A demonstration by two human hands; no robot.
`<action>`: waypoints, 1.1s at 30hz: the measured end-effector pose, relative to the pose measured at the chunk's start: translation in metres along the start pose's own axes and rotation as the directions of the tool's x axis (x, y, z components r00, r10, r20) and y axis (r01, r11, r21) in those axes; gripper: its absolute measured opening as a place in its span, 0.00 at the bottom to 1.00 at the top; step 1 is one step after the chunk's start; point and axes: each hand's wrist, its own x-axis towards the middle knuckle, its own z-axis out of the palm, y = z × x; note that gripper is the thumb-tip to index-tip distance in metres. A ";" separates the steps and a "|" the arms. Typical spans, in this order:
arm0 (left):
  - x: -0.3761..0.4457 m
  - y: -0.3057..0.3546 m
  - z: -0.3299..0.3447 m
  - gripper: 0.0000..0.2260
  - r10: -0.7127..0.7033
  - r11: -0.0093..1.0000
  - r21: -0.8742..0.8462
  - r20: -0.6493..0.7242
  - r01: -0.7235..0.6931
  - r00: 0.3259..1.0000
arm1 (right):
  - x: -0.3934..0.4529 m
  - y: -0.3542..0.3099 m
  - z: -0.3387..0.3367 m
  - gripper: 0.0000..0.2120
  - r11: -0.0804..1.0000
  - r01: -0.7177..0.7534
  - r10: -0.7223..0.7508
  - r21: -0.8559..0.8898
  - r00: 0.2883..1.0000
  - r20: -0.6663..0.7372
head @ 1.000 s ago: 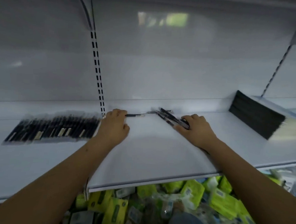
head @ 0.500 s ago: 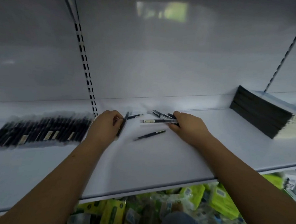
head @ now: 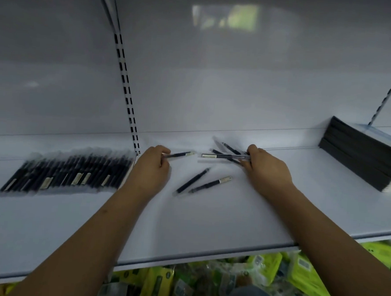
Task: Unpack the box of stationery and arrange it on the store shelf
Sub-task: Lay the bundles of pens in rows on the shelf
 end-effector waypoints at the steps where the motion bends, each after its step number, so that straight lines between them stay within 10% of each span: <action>1: -0.001 0.002 -0.001 0.09 -0.017 0.994 -0.105 -0.047 0.012 0.999 | 0.000 0.000 0.000 0.13 1.000 0.000 0.000 -0.002 1.000 0.004; 8: 0.007 0.032 -0.026 0.07 -0.051 0.782 -0.600 -0.332 -0.169 0.942 | 0.001 0.000 0.000 0.12 1.000 -0.023 0.023 0.016 1.000 0.013; 13: 0.023 0.043 -0.006 0.10 0.131 0.985 -0.113 -0.024 -0.133 0.991 | 0.003 0.000 -0.001 0.11 0.998 -0.055 0.055 -0.001 0.998 0.008; 19: 0.018 0.041 0.023 0.19 -0.006 0.957 0.274 0.334 -0.091 0.943 | 0.005 0.004 -0.003 0.11 0.993 -0.115 0.115 -0.028 0.993 -0.017; 33: 0.015 0.042 -0.008 0.15 0.069 0.980 -0.162 -0.252 -0.113 0.965 | 0.028 -0.015 -0.029 0.10 0.950 0.117 -0.145 -0.290 0.987 -0.076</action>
